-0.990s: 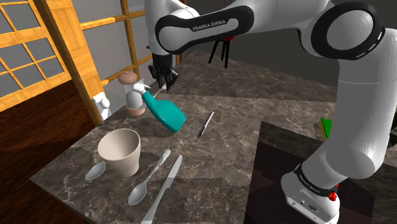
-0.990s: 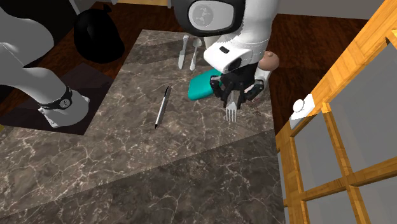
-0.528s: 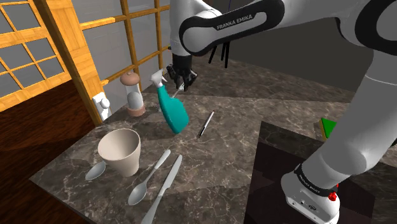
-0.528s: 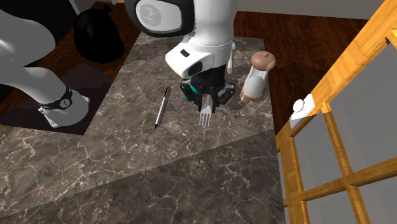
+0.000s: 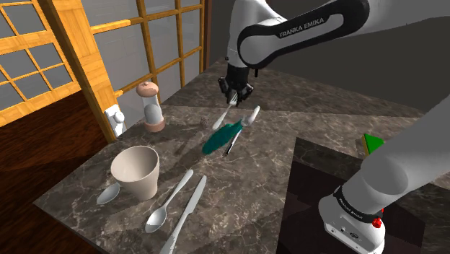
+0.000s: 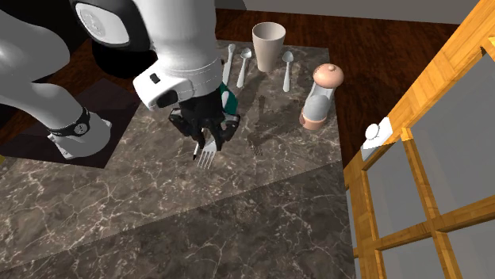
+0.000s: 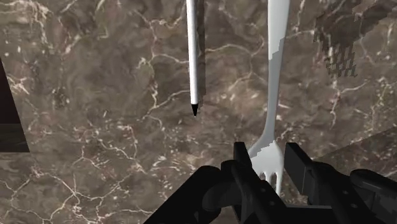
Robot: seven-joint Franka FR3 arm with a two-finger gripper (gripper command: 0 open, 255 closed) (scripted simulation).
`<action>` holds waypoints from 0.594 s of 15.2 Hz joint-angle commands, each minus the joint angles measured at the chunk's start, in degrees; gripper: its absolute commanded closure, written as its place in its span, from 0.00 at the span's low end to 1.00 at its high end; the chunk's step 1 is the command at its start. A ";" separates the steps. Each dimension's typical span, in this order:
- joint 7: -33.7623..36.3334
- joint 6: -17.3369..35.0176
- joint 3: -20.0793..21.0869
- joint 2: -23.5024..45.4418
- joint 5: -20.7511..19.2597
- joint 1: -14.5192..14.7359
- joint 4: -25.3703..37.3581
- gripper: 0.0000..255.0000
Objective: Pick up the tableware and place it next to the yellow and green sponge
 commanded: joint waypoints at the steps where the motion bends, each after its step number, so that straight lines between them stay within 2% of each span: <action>1: -3.28 0.60 -1.28 -3.85 2.18 -0.68 -3.86 1.00; 5: -9.82 1.21 -4.81 -11.66 5.74 -1.23 -11.62 1.00; 9: -15.90 1.02 -8.95 -18.87 7.63 -1.52 -18.48 1.00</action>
